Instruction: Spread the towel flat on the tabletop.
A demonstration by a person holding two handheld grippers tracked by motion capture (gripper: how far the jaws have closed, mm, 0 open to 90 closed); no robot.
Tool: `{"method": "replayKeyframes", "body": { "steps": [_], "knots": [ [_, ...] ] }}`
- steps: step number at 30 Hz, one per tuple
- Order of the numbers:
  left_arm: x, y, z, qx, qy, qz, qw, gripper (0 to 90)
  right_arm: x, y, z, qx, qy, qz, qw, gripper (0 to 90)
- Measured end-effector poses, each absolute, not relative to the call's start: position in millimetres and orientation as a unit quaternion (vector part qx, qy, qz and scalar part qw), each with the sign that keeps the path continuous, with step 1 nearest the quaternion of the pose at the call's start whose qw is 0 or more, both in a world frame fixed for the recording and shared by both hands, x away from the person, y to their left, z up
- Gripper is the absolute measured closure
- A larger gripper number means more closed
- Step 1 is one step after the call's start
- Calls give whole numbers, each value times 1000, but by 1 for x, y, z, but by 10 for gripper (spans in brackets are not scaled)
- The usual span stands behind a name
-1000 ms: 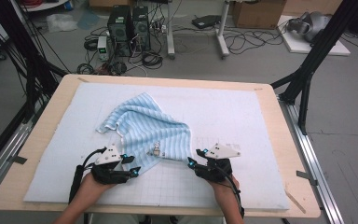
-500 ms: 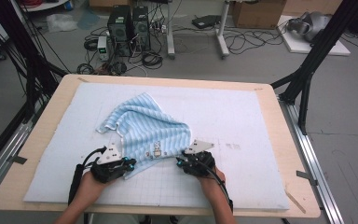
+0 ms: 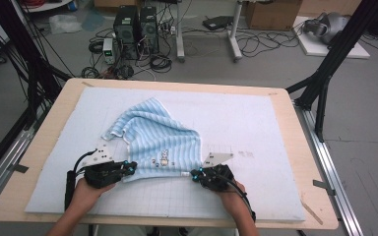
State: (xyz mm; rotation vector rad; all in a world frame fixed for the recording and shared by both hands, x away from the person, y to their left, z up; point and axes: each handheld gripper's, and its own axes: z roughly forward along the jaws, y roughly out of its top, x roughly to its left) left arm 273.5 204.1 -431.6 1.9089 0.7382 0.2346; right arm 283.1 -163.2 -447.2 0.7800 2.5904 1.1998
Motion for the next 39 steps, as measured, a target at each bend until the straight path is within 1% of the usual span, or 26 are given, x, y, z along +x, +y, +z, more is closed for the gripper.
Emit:
{"method": "replayKeyframes", "body": {
  "steps": [2,6,11,12,13,14,17,19,21,24,26,28,29,30,31,32,36,39],
  "knots": [
    [269,204,-430,795,306,93,515,869,274,-164,-445,250,879,399,74,877],
    [259,204,-433,803,303,80,507,870,255,-167,-444,234,885,398,59,876],
    [246,210,-435,808,299,63,503,859,243,-169,-442,214,886,410,38,863],
    [247,212,-434,803,304,64,508,827,242,-170,-439,216,878,425,46,830],
    [249,215,-431,794,316,69,515,761,243,-172,-437,222,869,439,49,795],
    [252,217,-429,783,331,74,522,658,245,-173,-433,230,858,457,58,748],
    [258,226,-423,753,361,104,540,541,256,-167,-425,256,839,470,99,634],
    [261,231,-421,745,365,115,546,529,264,-156,-425,269,839,456,128,565],
    [266,236,-419,738,371,128,549,521,276,-142,-430,283,845,425,157,557],
    [272,245,-417,726,383,145,553,504,292,-129,-441,303,851,399,160,553],
    [276,249,-416,722,387,151,554,504,297,-125,-446,313,857,383,147,561],
    [281,253,-416,717,393,157,554,503,299,-126,-448,318,856,387,131,633],
    [282,254,-416,716,395,157,554,504,298,-127,-447,320,856,388,123,701],
    [283,254,-417,715,396,157,554,505,297,-128,-447,316,857,390,118,823],
    [283,254,-418,716,396,158,552,505,295,-129,-447,307,861,392,102,843],
    [282,253,-419,719,395,157,549,505,293,-130,-446,303,863,392,100,856],
    [282,250,-423,725,394,155,542,513,279,-137,-447,282,867,405,66,862],
    [283,249,-423,726,394,157,541,514,270,-140,-447,271,872,405,51,862]
  ]
}}
